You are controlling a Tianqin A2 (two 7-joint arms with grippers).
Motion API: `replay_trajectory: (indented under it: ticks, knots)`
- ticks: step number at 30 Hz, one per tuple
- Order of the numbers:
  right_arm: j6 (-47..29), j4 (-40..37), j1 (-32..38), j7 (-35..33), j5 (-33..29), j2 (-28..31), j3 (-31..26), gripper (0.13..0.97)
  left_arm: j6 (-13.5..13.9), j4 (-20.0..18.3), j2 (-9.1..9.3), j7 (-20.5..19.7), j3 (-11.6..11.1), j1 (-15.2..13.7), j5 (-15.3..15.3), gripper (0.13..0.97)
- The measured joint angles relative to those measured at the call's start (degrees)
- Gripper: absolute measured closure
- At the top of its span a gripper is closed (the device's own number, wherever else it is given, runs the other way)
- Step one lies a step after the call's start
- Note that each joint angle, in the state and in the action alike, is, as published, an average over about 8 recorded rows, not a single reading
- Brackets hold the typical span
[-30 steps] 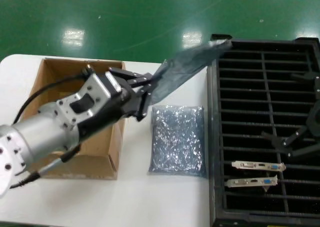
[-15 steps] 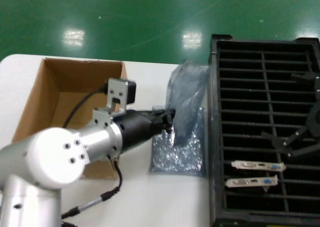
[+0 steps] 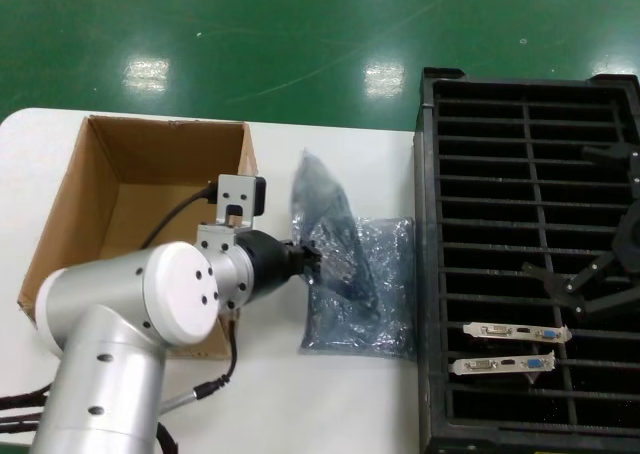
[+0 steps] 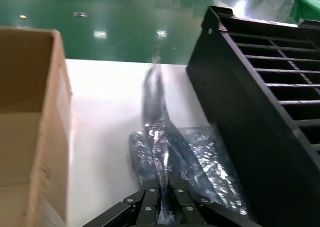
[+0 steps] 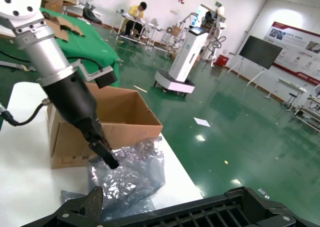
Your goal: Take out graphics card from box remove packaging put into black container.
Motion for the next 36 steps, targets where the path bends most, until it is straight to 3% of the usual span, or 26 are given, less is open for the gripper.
replay_trajectory:
  ticks: [7,14,18,23,28,32,36]
  knots:
    - [0.0,0.0,0.0,0.0,0.0,0.0,0.0,0.129,1.53,-0.8,-1.69,2.99,-0.78,-2.18,0.32,0.867]
    - [0.0,0.0,0.0,0.0,0.0,0.0,0.0,0.129,6.26,-8.41,-5.56,9.2,0.62,-2.83,0.54,0.831]
    - [0.0,0.0,0.0,0.0,0.0,0.0,0.0,0.129,7.23,-13.92,-8.0,13.97,1.52,-2.6,1.02,0.75]
    - [0.0,0.0,0.0,0.0,0.0,0.0,0.0,0.129,4.14,-21.78,-10.1,20.81,1.73,-1.82,2.21,0.669]
    - [0.01,0.0,0.0,0.0,0.0,0.0,0.0,0.129,-0.03,-27.67,-10.69,27.03,2.18,-0.38,4.26,0.533]
    - [0.67,0.04,-0.32,-0.01,0.05,-0.29,-0.03,0.129,-1.76,-29.13,-10.81,29.52,2.52,0.66,4.31,0.451]
    - [2.45,0.14,-1.17,-0.05,0.17,-1.09,-0.1,0.129,-3.34,-28.89,-11.01,30.9,2.51,1.88,1.66,0.365]
